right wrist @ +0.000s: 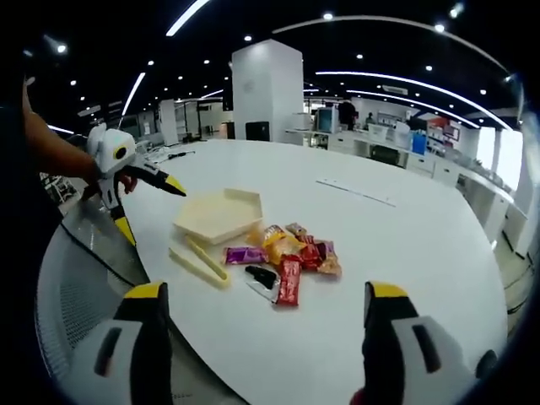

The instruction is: Place the target food into the container with the food tongs after gripping and lifting it, then release it inside without dropping or visibly crushing the food.

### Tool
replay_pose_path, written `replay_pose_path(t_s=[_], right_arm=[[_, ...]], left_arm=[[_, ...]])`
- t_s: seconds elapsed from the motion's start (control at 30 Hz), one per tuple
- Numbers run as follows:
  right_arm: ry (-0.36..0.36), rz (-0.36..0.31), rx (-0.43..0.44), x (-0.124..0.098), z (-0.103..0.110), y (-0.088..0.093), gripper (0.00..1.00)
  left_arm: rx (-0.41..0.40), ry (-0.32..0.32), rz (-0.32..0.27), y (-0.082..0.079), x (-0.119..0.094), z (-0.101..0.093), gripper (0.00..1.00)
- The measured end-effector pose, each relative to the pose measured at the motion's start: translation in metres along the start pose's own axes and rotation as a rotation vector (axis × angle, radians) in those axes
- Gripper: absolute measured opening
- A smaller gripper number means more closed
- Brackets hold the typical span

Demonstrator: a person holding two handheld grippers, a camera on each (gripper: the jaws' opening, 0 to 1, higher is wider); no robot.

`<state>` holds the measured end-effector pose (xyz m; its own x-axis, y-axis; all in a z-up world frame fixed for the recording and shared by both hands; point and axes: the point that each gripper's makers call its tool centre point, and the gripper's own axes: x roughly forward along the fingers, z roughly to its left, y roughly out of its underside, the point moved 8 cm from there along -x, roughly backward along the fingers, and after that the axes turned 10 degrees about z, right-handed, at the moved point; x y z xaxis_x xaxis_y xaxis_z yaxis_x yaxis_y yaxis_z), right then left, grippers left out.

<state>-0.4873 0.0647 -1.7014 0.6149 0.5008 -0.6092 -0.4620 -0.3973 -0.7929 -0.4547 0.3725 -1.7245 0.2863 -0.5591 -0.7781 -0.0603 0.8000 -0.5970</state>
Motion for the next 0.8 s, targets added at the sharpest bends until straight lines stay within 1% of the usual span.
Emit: replay_pose_path(t_s=[0.03, 0.1, 0.17, 0.23, 0.33, 0.37, 0.43, 0.53, 0.6, 0.7, 0.8], right_arm=[[-0.001, -0.001, 0.0, 0.0, 0.0, 0.0, 0.95], [-0.004, -0.003, -0.002, 0.0, 0.001, 0.0, 0.94], [-0.002, 0.0, -0.001, 0.0, 0.001, 0.001, 0.93], [0.001, -0.007, 0.011, -0.003, 0.002, 0.001, 0.93], [0.001, -0.01, 0.018, -0.003, 0.003, 0.002, 0.93], [0.0, -0.007, 0.02, -0.002, 0.003, 0.004, 0.93], [-0.001, -0.004, 0.026, -0.001, 0.003, 0.006, 0.92], [-0.004, 0.001, 0.04, -0.002, 0.004, 0.006, 0.92], [-0.01, -0.003, 0.038, -0.002, 0.005, 0.006, 0.91], [-0.009, 0.008, 0.032, -0.001, 0.004, 0.008, 0.91], [-0.011, 0.014, 0.05, -0.001, 0.002, 0.01, 0.9]], left_arm=[[0.015, 0.005, 0.009, -0.001, 0.003, -0.001, 0.76], [0.059, 0.003, 0.037, -0.001, 0.009, -0.002, 0.71], [0.048, 0.021, 0.038, -0.003, 0.015, -0.003, 0.68], [0.052, 0.035, 0.038, -0.007, 0.02, -0.003, 0.67], [0.03, 0.067, 0.057, -0.009, 0.029, -0.003, 0.62], [0.02, 0.088, 0.067, -0.009, 0.032, -0.004, 0.59], [0.027, 0.082, 0.079, -0.01, 0.038, -0.003, 0.52], [0.011, 0.088, 0.088, -0.012, 0.043, -0.003, 0.52], [0.025, 0.081, 0.102, -0.013, 0.047, -0.002, 0.49], [0.022, 0.084, 0.117, -0.013, 0.055, -0.002, 0.46], [0.04, 0.081, 0.136, -0.012, 0.062, -0.002, 0.42]])
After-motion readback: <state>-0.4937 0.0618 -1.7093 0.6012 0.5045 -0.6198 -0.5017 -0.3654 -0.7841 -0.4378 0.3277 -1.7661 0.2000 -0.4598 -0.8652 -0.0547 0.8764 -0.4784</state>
